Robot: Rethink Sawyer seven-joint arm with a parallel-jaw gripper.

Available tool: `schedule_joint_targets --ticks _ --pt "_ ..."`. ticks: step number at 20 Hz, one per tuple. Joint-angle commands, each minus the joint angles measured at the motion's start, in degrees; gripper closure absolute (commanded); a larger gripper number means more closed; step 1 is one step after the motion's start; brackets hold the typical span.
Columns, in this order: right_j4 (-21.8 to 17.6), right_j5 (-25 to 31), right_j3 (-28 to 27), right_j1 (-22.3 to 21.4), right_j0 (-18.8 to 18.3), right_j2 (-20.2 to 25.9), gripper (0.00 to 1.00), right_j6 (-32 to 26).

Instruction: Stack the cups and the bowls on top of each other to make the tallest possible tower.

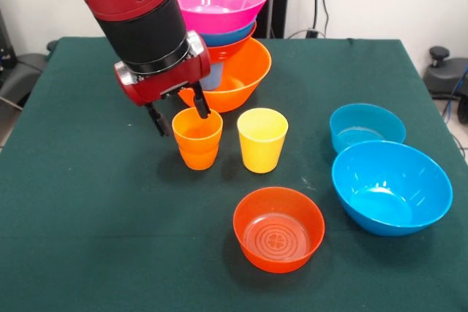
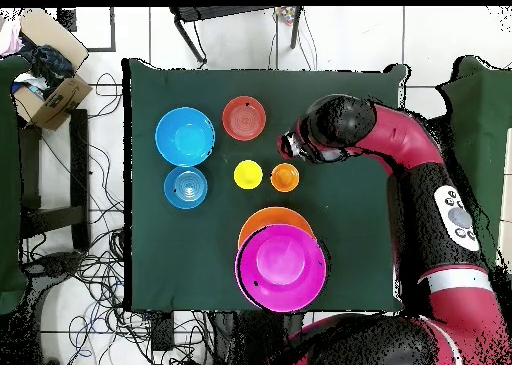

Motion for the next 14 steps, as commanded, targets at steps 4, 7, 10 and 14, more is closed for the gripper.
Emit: schedule_joint_targets --ticks 4,7,10,14 --pt "-1.44 -2.13 1.64 0.14 0.77 -3.0 0.0 6.73" --pt "-1.71 -2.73 0.92 0.98 0.86 -3.3 0.0 6.76" --pt "-2.47 -3.96 1.02 1.81 0.66 -3.65 0.0 6.2" --pt "-2.81 -5.43 1.28 2.86 0.5 -3.89 0.0 6.08"
